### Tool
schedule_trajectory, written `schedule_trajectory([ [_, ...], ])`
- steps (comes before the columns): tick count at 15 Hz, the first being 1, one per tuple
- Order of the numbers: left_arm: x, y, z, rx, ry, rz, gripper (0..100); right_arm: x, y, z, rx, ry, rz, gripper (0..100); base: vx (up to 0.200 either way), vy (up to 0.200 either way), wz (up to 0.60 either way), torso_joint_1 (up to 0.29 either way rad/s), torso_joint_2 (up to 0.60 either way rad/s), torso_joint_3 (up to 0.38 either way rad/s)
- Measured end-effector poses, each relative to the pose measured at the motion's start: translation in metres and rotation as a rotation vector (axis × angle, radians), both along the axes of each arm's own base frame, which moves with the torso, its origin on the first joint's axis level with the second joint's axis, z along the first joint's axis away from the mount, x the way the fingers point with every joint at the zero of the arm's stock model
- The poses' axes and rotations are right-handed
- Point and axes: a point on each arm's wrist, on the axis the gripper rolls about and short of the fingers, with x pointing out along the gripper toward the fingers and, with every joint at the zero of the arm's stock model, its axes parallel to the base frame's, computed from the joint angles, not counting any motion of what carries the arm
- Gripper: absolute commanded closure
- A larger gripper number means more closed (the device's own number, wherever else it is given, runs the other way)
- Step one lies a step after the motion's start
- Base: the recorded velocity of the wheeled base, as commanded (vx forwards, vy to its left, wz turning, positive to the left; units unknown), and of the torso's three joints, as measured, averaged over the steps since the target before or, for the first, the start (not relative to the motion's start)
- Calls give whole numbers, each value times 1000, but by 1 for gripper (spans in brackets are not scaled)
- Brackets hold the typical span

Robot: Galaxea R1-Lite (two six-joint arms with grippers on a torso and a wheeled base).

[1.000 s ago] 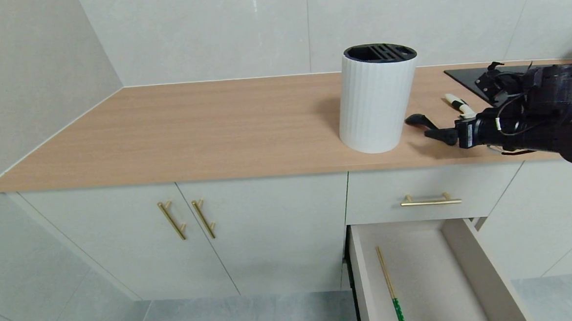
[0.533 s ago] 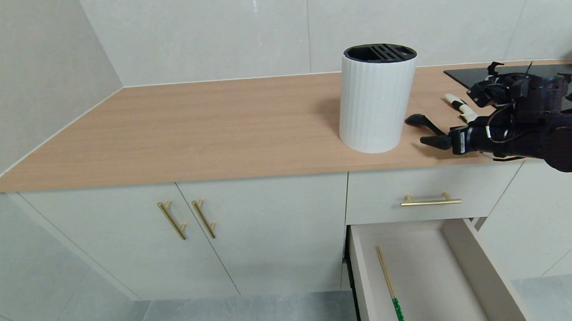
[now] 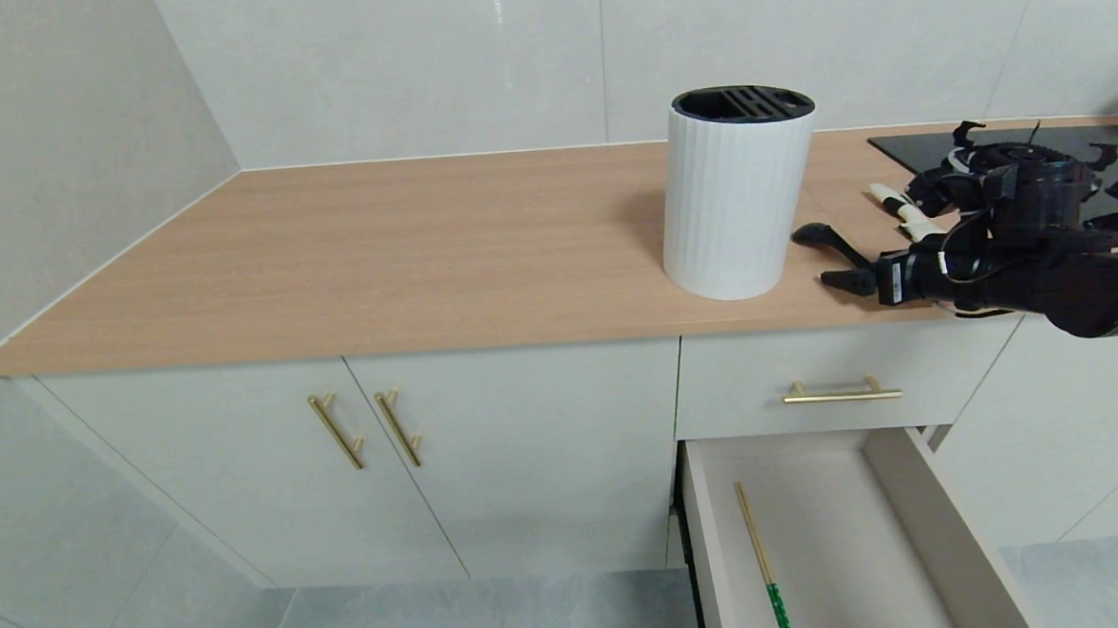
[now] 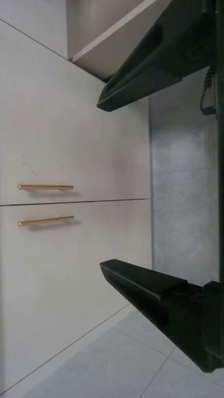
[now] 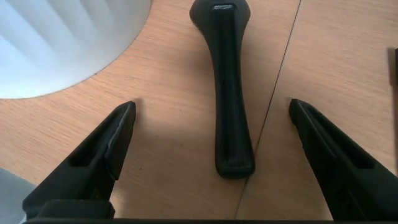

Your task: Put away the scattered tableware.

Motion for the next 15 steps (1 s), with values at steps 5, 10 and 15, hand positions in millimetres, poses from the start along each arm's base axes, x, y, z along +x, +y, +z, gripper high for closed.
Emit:
schedule_trajectory([
  [5,0,0,0,0,0,0,0,1,0,-1,-2,2,0,100,0,0,0,0,0,0],
  [10,0,0,0,0,0,0,0,2,1,-4,-1,7,0,100,0,0,0,0,0,0],
  [15,0,0,0,0,0,0,0,2,1,-4,-11,2,-32,100,0,0,0,0,0,0],
])
